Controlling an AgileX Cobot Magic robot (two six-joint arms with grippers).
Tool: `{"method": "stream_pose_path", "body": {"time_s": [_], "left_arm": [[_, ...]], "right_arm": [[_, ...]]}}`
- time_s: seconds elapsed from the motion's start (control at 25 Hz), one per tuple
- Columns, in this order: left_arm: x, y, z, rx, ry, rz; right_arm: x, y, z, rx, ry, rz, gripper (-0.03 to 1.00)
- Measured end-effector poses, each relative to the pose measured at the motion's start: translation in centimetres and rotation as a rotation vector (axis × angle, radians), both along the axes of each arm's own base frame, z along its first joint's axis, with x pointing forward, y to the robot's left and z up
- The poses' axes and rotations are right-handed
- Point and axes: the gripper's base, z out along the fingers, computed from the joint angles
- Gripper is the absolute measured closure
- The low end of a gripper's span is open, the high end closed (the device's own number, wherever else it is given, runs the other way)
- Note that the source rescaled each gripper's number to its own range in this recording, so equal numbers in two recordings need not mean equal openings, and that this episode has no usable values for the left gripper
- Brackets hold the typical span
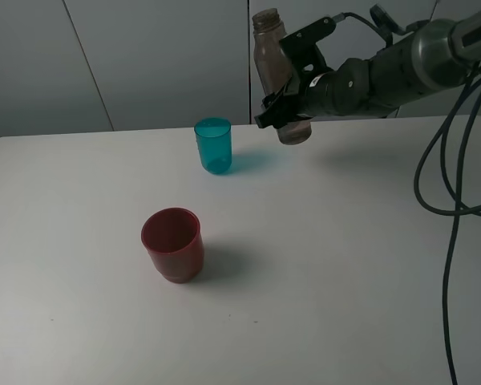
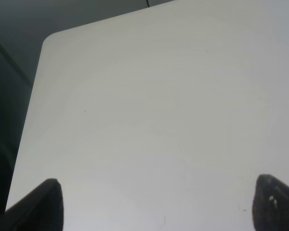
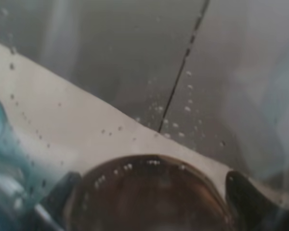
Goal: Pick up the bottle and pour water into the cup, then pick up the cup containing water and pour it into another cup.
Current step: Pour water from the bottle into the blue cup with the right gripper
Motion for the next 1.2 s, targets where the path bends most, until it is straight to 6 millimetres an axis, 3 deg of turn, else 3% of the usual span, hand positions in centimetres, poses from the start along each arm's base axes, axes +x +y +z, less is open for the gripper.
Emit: {"method": "stream_pose_path", "body": {"time_s": [0.48, 0.8, 1.04, 1.2], "left_arm": [[0.0, 0.0, 0.0, 0.000, 0.000, 0.000], [0.0, 0.0, 0.0, 0.000, 0.000, 0.000], [0.0, 0.0, 0.0, 0.000, 0.000, 0.000], [0.0, 0.0, 0.0, 0.002, 0.000, -0.001]], "right_arm": [[2.1, 1.4, -1.3, -0.147, -0.020, 0.134, 0.95], [2.5, 1.5, -0.7, -0.336, -0.144, 0.259, 0.95], [3.7, 1.9, 0.0, -0.385, -0.204, 0.275, 0.95], [4.5, 2.2, -1.0, -0.399, -0.198, 0.283, 0.95]]}}
